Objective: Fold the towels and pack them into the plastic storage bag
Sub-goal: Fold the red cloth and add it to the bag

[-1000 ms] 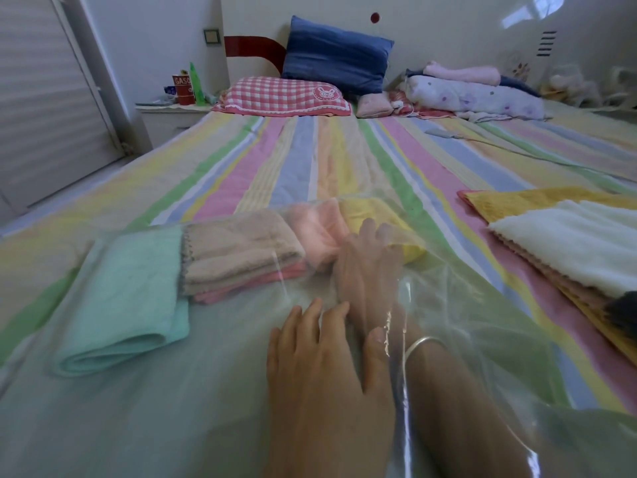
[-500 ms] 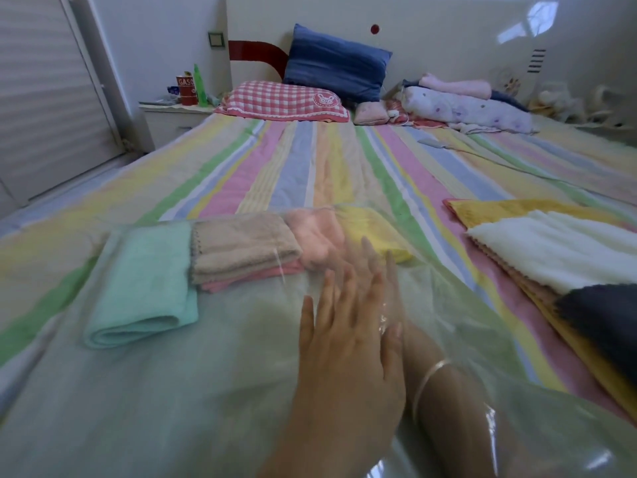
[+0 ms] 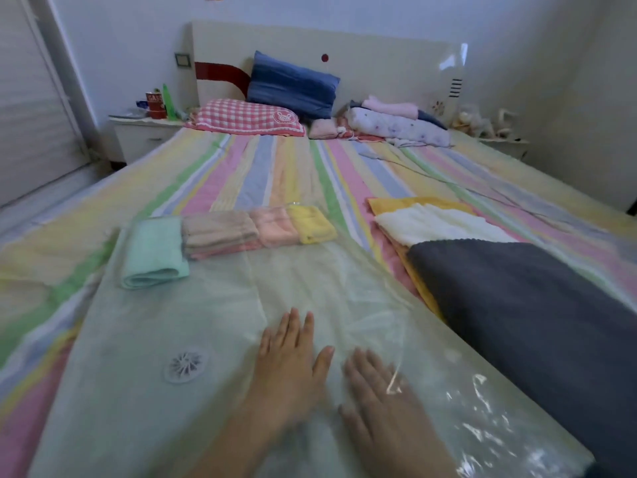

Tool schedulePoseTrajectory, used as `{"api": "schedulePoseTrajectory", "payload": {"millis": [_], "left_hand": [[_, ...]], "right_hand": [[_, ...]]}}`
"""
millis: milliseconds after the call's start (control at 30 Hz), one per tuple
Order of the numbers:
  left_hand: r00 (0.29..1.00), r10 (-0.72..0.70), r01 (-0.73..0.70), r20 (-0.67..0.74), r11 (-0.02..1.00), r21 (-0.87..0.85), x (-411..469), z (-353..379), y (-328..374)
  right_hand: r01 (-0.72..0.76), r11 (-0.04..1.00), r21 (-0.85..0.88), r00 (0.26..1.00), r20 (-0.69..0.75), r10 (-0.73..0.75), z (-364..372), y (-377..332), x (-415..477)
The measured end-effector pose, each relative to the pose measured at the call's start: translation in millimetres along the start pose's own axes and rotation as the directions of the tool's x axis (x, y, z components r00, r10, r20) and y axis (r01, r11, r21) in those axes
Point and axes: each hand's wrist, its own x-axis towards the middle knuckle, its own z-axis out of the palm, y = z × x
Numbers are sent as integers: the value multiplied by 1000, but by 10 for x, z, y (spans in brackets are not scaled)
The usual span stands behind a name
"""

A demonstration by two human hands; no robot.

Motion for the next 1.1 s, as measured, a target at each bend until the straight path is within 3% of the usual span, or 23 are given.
{"api": "schedulePoseTrajectory", "payload": {"millis": [67, 167, 267, 367, 467, 600, 700, 733, 833, 933, 1000, 1100], "left_hand": [[1000, 3, -3, -12, 1000, 12, -198, 66, 105], [1000, 13, -13, 6, 1000, -2, -457, 150, 273], [999, 46, -45, 25, 998, -46, -666, 242, 417], [996, 86, -85, 32, 996, -24, -803, 370, 516], [984, 177, -180, 33, 979, 100, -965, 536, 579], [980, 191, -200, 60, 957, 213, -1160, 573, 545], [969, 215, -235, 120, 952, 195, -1225, 499, 443], [964, 247, -262, 95, 936, 236, -1223, 497, 399], [953, 204, -263, 224, 924, 278, -1258, 279, 407], [933, 190, -281, 305, 914, 291, -1257, 80, 501], [944, 201, -271, 263, 925, 266, -1222, 12, 592], [976, 200, -213, 79, 954, 212, -1106, 2, 748]], "right_hand": [[52, 998, 22, 999, 0, -52, -133, 8, -252], [141, 987, -78, 990, 6, -141, -81, 176, -585], [251, 966, -55, 962, 127, -243, -502, 154, -891], [153, 988, -7, 984, 98, -151, -1278, 69, -1146], [-18, 990, 137, 998, 62, 10, -1544, 203, -1206], [-168, 971, 169, 958, -203, 201, -1417, 628, -1098], [-238, 963, 122, 959, -125, 253, -1335, 947, -1040], [-254, 964, 75, 963, -77, 260, -1323, 1018, -1043], [-245, 963, -111, 963, 89, 255, -1303, 1151, -1041], [-258, 949, -182, 958, 81, 276, -1307, 1144, -1038], [-284, 941, -181, 955, 38, 296, -1326, 1128, -1032], [-315, 940, -133, 945, 43, 323, -1327, 1218, -981]]}}
